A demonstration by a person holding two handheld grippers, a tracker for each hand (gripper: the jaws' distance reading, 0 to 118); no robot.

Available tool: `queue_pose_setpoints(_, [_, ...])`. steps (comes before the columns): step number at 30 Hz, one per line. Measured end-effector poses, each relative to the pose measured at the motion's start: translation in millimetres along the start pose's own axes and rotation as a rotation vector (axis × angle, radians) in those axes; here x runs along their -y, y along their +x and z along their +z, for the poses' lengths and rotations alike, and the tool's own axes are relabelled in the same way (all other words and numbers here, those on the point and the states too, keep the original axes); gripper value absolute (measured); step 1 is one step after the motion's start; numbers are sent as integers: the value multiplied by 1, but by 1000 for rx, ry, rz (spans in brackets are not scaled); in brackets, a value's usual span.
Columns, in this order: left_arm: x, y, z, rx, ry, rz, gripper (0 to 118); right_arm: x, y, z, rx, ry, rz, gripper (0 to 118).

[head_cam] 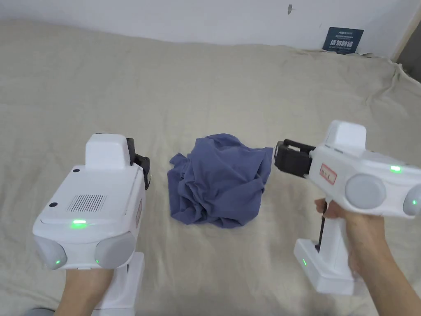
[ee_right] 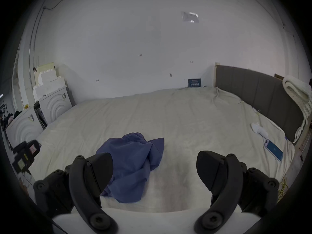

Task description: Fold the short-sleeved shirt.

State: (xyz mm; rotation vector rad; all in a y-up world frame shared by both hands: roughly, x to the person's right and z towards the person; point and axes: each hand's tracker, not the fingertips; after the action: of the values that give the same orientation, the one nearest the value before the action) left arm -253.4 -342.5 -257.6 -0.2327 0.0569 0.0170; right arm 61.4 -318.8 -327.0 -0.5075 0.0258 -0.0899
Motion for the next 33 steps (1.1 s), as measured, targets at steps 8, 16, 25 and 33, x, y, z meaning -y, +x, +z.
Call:
queue_pose_setpoints(8, [-8,0,-10,-4,16,8,0,-54,6,-124,44,-321,-33,102])
queue_pose_setpoints(16, [-4,-1,-37,-13,-14,9,0,-57,8,-227,70,-547,-105,100])
queue_pose_setpoints(25, [2,-1,-62,-16,-45,11,0,-37,18,-280,102,-629,-167,61])
queue_pose_setpoints(33, [10,-1,-74,-10,-93,26,0,-28,16,-282,97,-625,-173,3])
